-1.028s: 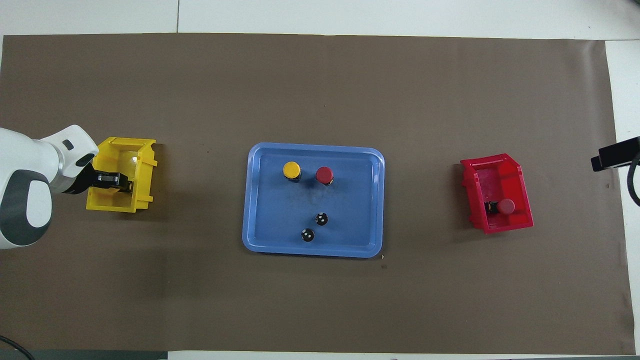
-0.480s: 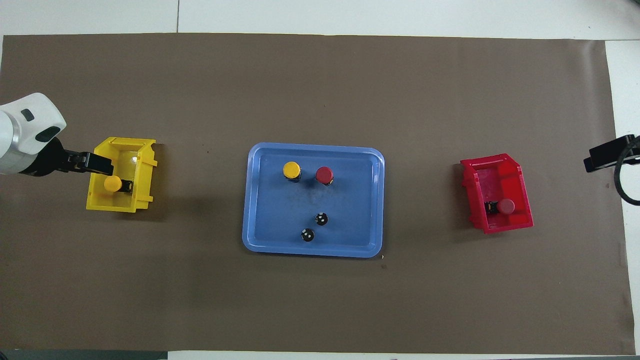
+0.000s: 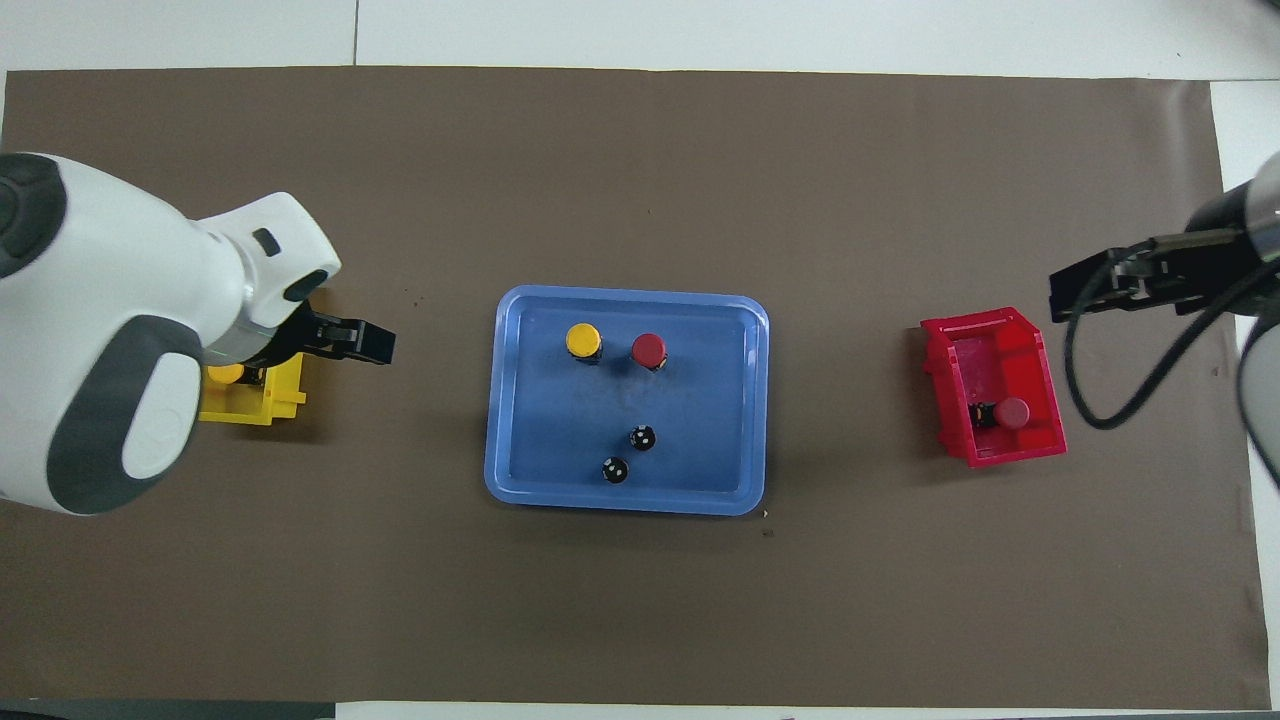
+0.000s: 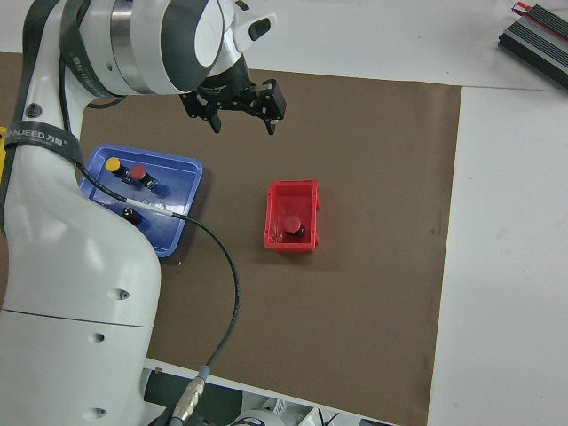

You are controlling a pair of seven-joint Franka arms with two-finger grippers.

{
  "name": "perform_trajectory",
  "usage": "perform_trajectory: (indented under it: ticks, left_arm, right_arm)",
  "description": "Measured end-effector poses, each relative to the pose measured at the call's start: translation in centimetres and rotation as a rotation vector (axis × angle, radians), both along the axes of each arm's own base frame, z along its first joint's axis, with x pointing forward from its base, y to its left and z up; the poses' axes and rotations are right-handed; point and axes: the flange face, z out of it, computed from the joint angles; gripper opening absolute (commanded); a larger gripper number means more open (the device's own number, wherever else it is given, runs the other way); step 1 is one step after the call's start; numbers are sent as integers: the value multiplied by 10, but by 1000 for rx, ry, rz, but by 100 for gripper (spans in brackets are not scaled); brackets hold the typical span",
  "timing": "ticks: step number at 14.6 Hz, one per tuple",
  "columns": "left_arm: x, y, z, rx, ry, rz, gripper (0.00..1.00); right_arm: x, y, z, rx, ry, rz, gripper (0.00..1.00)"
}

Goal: Sort red and yellow buttons by color
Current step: 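Grasp the remaining red button on the tray with the right gripper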

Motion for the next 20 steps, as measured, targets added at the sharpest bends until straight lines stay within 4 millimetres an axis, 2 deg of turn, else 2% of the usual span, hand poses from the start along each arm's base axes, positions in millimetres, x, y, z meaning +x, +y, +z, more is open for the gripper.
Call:
perform_trajectory:
  ticks: [1,2,3,5,6,8,10,11,14,16,18,20]
  left_arm:
    - [-5,-25,-8,-11,-19,23,100]
    - [-7,-46,-20,-20,-31,47,99]
    - [-8,-63,-35,-28,-40,71,99]
    - [-11,-94,-61,-37,-46,114,99]
    - [-13,-103,-71,-37,-43,123,99]
    - [-11,-103,-80,-27,-32,136,100]
    - [0,-82,-75,22,-21,122,100]
    - [13,-58,-66,63,-15,74,100]
    - [58,39,-26,91,-1,-56,100]
    - [74,89,-11,87,-17,-62,100]
    - [78,113,-6,86,-23,-47,100]
    - [78,121,0,84,-31,-34,100]
  right_arm:
    - [1,38,-12,3,-7,-8,100]
    - [3,67,-24,6,-9,-11,100]
    - [6,81,-35,13,-11,-18,100]
    - [14,97,-47,48,-20,-61,100]
    - [15,111,-55,60,-20,-80,100]
    - [14,140,-72,65,-15,-94,100]
    - [14,149,-85,62,-3,-95,100]
    - [15,147,-88,60,1,-98,100]
    - [16,152,-100,71,-19,-95,100]
    - [10,173,-118,80,-32,-93,100]
    - [6,194,-136,89,-41,-94,100]
    - [4,213,-155,85,-56,-96,100]
